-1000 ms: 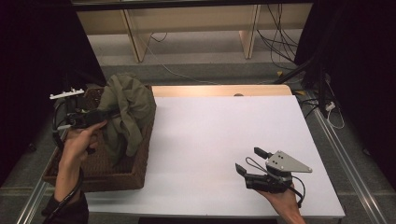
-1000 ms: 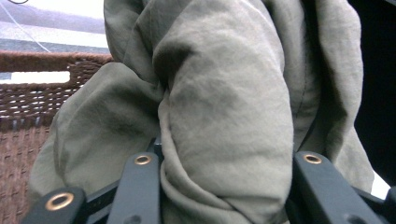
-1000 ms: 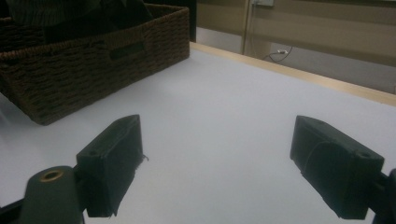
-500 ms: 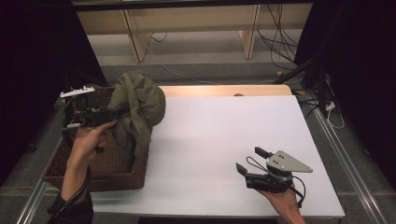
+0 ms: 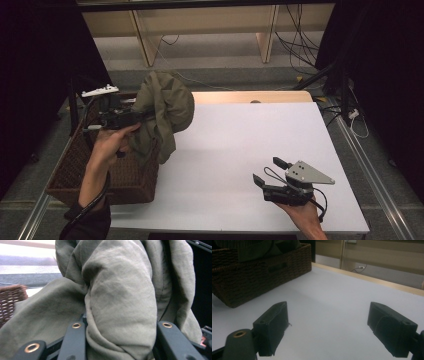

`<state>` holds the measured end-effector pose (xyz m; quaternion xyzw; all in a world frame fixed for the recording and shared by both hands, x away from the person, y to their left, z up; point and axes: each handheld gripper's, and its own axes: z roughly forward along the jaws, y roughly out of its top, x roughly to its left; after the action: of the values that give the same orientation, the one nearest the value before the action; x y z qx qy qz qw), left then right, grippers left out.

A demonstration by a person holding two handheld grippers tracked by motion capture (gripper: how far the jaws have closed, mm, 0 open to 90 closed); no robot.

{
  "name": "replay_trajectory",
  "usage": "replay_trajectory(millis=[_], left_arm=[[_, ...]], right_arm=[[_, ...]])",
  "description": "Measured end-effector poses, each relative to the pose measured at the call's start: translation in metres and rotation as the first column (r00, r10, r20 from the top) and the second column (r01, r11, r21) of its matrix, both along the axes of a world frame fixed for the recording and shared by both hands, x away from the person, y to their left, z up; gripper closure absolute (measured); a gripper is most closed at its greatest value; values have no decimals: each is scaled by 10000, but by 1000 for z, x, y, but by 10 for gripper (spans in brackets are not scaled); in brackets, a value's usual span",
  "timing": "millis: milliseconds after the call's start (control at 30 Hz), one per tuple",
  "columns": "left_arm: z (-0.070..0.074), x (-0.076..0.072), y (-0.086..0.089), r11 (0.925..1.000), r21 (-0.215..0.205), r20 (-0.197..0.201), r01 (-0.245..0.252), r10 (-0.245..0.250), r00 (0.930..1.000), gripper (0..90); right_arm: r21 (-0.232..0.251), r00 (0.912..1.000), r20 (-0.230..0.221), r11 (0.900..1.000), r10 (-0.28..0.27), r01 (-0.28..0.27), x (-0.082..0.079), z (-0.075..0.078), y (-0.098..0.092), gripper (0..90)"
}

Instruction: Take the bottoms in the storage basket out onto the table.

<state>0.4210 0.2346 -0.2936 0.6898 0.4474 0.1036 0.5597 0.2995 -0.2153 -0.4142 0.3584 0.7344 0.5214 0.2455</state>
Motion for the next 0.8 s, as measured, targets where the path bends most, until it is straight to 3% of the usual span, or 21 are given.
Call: replay_trajectory(millis=[200,800], left_arm=[[-1,5,-24,9983,124,-38,572,-571,9984,597],[-6,12,-64,9882,184,-93,1523,-1522,9883,598]], right_arm=[[37,10000,27,10000,14,-14,0,0,0,179],[10,10000,21,10000,-36,36,-1,1,-1,179]])
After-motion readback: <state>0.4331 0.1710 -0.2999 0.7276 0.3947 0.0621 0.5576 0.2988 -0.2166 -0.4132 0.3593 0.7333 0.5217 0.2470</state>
